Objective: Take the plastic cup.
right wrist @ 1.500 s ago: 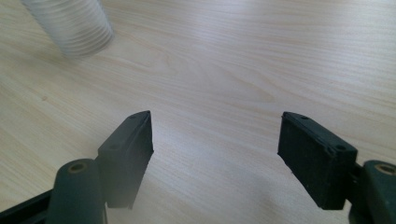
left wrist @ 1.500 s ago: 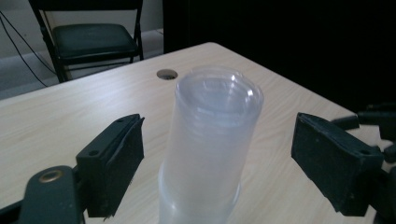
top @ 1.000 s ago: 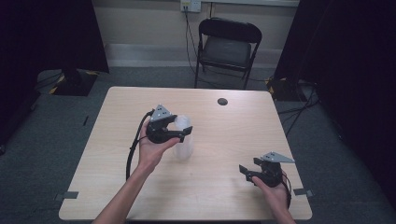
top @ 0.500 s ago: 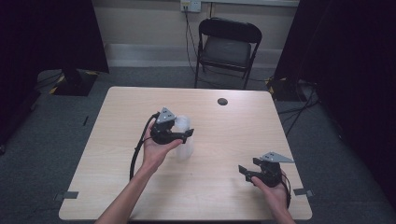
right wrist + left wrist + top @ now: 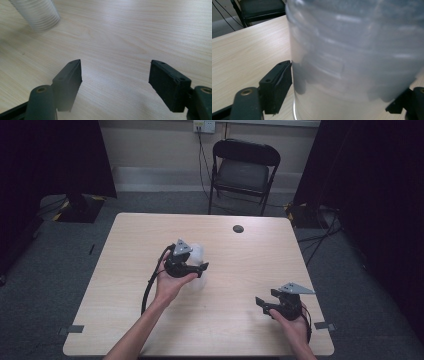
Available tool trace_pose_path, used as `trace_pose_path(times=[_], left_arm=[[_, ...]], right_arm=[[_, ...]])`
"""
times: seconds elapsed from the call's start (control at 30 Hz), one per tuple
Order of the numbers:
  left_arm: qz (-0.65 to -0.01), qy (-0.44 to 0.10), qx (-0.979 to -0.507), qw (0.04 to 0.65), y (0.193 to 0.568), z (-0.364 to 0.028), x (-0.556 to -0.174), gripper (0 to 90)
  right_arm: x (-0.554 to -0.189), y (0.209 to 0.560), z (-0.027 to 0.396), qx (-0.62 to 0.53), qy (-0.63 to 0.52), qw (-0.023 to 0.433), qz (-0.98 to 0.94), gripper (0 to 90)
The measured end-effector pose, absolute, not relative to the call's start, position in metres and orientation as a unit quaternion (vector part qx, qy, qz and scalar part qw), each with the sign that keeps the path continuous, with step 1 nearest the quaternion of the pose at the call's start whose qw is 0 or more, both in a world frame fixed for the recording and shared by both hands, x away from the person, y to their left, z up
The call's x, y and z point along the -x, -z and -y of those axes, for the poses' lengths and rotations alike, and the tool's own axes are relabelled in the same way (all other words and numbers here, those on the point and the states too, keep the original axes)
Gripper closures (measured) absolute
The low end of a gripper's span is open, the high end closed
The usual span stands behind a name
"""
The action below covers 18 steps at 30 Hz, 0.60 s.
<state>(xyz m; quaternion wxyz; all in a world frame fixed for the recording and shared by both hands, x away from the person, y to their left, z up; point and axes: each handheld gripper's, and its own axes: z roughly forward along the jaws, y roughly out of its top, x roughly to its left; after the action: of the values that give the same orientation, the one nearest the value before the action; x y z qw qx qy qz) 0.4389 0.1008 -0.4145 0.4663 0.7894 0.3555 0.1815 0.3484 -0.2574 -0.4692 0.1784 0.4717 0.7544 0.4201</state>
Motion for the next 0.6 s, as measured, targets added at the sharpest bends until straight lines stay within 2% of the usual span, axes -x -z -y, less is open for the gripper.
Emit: trace_pose_path(times=[0.03, 0.23, 0.6], left_arm=[[-0.356, -0.182, -0.789, 0.466, 0.4145, -0.1008, -0.4389, 17.5], [-0.361, -0.185, -0.787, 0.466, 0.4151, -0.1021, -0.4394, 18.2], [-0.368, -0.185, -0.785, 0.463, 0.421, -0.0998, -0.4391, 26.9]], right_arm=[[-0.3484, 0.4692, 0.2574, -0.472, -0.42, 0.178, -0.754, 26.1], [-0.3487, 0.47, 0.2578, -0.473, -0.42, 0.178, -0.754, 26.1], [-0.3472, 0.4686, 0.2566, -0.47, -0.421, 0.179, -0.755, 26.1]])
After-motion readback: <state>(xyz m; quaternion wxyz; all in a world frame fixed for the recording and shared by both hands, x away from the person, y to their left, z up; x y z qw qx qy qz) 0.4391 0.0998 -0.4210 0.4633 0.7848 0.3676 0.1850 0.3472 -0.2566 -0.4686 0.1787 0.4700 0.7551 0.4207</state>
